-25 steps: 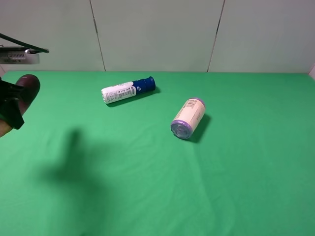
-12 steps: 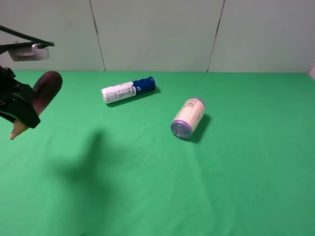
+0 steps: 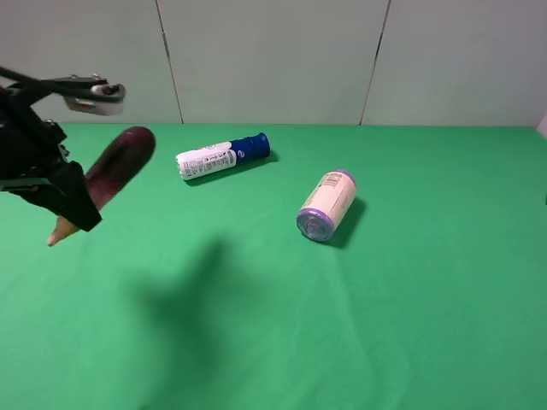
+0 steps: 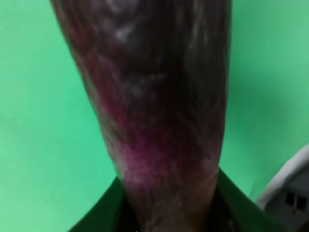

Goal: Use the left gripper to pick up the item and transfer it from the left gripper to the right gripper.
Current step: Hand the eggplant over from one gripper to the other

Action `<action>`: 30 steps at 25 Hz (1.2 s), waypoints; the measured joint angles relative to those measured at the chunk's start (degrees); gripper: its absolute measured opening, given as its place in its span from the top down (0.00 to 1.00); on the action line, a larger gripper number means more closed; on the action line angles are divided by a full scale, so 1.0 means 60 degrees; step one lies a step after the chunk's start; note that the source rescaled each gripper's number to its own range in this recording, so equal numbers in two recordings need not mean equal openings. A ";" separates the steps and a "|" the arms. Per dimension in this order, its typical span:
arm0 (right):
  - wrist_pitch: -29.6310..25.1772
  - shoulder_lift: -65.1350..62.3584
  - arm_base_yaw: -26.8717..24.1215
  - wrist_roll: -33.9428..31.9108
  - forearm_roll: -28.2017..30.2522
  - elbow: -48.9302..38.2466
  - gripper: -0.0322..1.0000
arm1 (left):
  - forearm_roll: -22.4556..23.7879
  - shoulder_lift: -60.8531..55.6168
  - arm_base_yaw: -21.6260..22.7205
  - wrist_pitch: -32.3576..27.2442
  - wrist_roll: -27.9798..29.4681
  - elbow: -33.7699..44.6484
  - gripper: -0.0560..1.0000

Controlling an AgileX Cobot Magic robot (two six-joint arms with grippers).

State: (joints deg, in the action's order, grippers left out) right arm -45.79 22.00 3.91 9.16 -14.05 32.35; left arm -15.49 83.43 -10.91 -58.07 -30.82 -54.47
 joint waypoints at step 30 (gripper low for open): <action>0.2252 0.4743 0.2630 0.7161 -0.5061 0.1099 0.00 | 0.0816 0.0019 -0.3850 0.0517 -0.4043 -0.1749 0.95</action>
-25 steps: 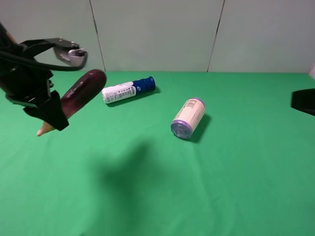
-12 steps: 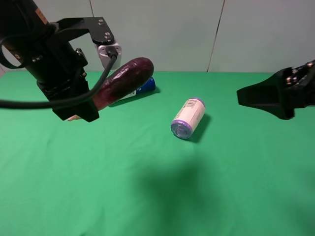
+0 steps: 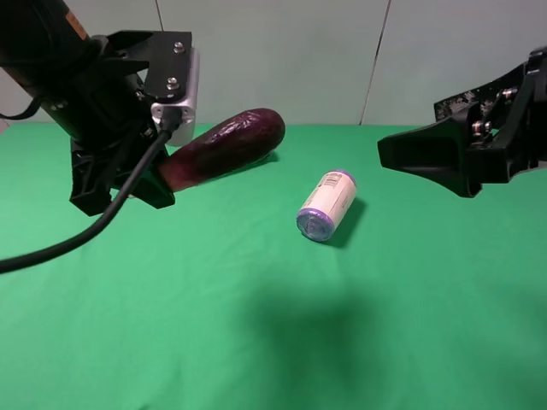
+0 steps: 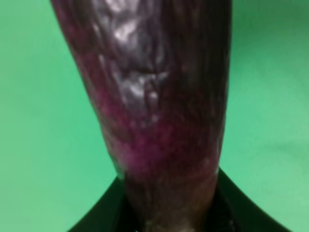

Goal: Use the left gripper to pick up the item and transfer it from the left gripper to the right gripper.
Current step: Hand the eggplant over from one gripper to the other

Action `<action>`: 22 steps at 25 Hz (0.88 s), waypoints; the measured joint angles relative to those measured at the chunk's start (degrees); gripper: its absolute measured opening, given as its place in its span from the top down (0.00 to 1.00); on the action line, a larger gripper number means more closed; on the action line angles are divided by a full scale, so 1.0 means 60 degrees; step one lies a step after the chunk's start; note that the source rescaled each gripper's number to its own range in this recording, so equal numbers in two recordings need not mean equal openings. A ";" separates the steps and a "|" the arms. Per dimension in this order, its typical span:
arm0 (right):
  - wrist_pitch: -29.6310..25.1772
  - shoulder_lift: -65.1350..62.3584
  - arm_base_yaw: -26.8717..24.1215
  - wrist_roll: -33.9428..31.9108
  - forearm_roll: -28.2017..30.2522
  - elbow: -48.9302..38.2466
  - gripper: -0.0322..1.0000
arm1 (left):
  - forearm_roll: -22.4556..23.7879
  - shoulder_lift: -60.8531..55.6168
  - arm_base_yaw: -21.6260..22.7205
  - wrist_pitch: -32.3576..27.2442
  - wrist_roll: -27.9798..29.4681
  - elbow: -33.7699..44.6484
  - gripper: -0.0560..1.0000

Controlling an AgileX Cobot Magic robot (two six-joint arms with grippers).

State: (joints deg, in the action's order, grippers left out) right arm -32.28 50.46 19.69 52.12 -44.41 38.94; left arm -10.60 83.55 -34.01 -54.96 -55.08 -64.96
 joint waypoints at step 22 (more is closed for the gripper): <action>-0.0958 0.0954 0.0290 0.3998 -0.3128 0.0015 0.00 | -0.0365 0.0335 -0.0877 0.0614 -0.3504 0.0000 0.95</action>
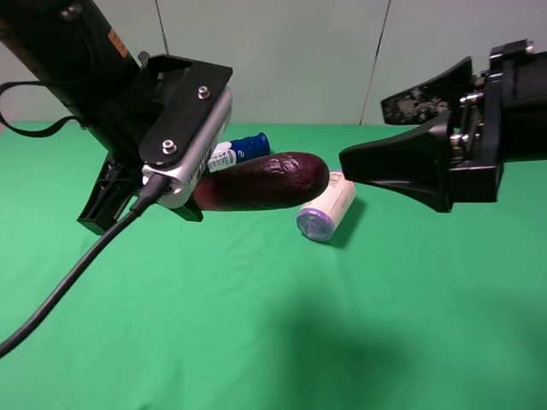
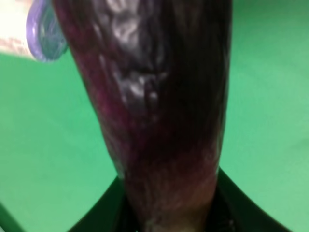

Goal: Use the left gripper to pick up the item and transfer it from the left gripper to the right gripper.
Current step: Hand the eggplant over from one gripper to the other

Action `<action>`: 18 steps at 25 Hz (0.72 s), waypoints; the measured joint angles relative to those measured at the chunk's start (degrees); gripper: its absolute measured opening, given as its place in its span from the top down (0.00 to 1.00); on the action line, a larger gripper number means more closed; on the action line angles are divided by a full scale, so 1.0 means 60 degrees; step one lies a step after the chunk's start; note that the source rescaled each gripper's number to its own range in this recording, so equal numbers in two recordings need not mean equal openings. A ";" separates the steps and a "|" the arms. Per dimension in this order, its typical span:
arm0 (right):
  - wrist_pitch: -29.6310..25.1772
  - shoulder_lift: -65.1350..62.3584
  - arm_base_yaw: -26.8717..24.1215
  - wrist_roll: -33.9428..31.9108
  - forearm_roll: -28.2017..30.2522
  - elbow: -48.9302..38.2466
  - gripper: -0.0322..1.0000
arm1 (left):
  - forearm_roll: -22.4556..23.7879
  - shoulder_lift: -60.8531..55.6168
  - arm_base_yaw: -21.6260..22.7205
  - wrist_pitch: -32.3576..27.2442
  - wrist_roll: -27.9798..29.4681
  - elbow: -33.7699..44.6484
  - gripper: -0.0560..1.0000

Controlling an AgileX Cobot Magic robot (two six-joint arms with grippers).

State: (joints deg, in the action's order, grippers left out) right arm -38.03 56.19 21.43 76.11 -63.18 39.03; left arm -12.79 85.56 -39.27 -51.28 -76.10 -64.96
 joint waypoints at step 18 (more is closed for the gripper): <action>0.0955 0.2409 0.2649 0.0648 -0.0049 0.1037 0.00 | -0.0070 0.0000 0.0000 0.0240 -0.0224 0.0000 0.95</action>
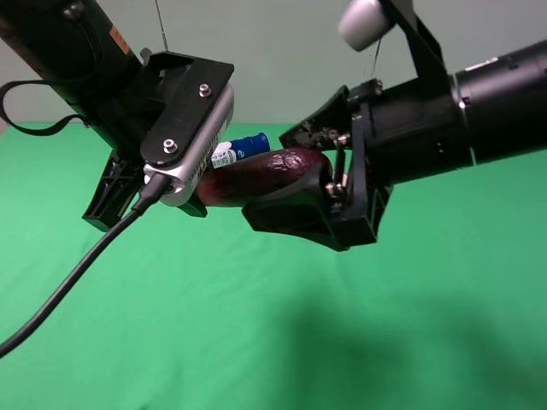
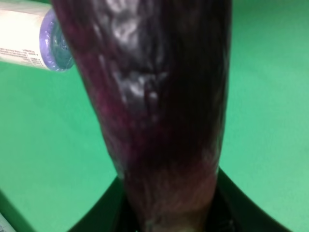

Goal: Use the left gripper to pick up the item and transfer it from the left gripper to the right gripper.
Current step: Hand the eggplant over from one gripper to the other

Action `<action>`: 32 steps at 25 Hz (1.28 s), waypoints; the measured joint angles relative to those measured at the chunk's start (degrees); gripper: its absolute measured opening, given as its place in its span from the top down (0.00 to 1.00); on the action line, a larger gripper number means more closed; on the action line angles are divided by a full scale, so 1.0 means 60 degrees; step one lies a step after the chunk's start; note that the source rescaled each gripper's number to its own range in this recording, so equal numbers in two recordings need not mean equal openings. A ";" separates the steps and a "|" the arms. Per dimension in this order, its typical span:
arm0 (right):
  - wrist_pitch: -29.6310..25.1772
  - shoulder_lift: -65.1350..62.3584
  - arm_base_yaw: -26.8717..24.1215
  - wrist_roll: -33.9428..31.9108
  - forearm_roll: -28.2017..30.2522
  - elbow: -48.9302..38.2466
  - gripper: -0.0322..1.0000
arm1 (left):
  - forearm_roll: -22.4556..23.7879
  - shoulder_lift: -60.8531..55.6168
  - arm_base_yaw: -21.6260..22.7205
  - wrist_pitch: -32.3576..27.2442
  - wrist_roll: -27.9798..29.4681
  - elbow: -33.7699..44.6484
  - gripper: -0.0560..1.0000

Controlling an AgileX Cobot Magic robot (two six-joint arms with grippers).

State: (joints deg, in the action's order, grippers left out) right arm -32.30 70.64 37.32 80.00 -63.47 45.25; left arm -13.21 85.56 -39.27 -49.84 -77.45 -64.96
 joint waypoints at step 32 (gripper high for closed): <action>0.0323 0.0637 0.0349 0.0247 -0.0115 0.0197 0.97 | 0.0018 0.0000 0.0000 -0.0040 -0.0071 0.0000 0.95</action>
State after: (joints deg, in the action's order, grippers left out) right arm -30.37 74.47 39.41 81.48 -64.16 46.44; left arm -13.10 85.56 -39.27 -50.08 -77.87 -64.96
